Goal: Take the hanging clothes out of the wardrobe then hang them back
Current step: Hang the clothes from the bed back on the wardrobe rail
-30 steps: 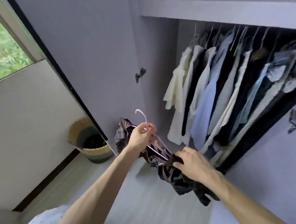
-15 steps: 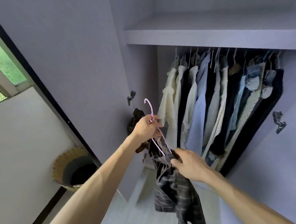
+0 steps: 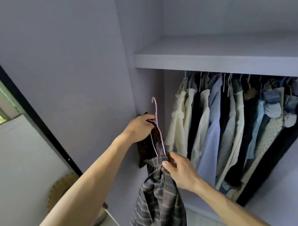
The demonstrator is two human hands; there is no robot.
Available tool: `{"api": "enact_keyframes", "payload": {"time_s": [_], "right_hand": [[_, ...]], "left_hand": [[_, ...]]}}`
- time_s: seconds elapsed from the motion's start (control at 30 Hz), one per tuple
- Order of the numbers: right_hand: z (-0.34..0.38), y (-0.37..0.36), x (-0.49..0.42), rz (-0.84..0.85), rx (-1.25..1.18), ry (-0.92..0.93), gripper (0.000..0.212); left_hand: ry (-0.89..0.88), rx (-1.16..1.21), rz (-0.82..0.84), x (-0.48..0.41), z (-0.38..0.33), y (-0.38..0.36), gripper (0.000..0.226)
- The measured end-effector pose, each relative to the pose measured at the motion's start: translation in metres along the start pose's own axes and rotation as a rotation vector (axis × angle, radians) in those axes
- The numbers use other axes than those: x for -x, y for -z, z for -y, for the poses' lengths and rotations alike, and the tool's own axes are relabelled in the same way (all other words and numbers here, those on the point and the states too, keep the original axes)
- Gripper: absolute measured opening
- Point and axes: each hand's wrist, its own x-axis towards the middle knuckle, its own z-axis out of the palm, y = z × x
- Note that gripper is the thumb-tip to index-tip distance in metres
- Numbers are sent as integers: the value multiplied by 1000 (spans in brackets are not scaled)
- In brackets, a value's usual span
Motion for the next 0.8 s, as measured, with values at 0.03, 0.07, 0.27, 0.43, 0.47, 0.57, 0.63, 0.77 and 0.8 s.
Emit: {"api": "enact_keyframes", "payload": {"time_s": [0.03, 0.07, 0.27, 0.43, 0.47, 0.57, 0.63, 0.77, 0.8], "right_hand": [[0, 2, -12, -14, -11, 2, 17], [2, 5, -25, -28, -31, 1, 16], [4, 20, -126, -105, -201, -79, 11], [8, 38, -203, -214, -185, -90, 16], [8, 41, -216, -235, -180, -75, 16], [4, 52, -250, -321, -187, -44, 15], [2, 60, -271, -385, -203, -43, 15], [-6, 77, -317, -434, -194, -98, 13], [-7, 81, -328, -429, -179, -114, 14]], "left_hand": [[-70, -194, -54, -10, 2, 6, 43], [-130, -402, -124, -21, 4, 13, 44], [-198, -1111, -380, -87, 20, 48, 63], [-148, -1414, -529, -116, 49, 60, 73], [-143, -1480, -533, -119, 57, 60, 75], [-146, -1556, -577, -128, 75, 57, 77], [-164, -1538, -624, -134, 78, 55, 77], [-194, -1535, -686, -137, 83, 56, 76], [-203, -1539, -692, -138, 84, 56, 75]]}}
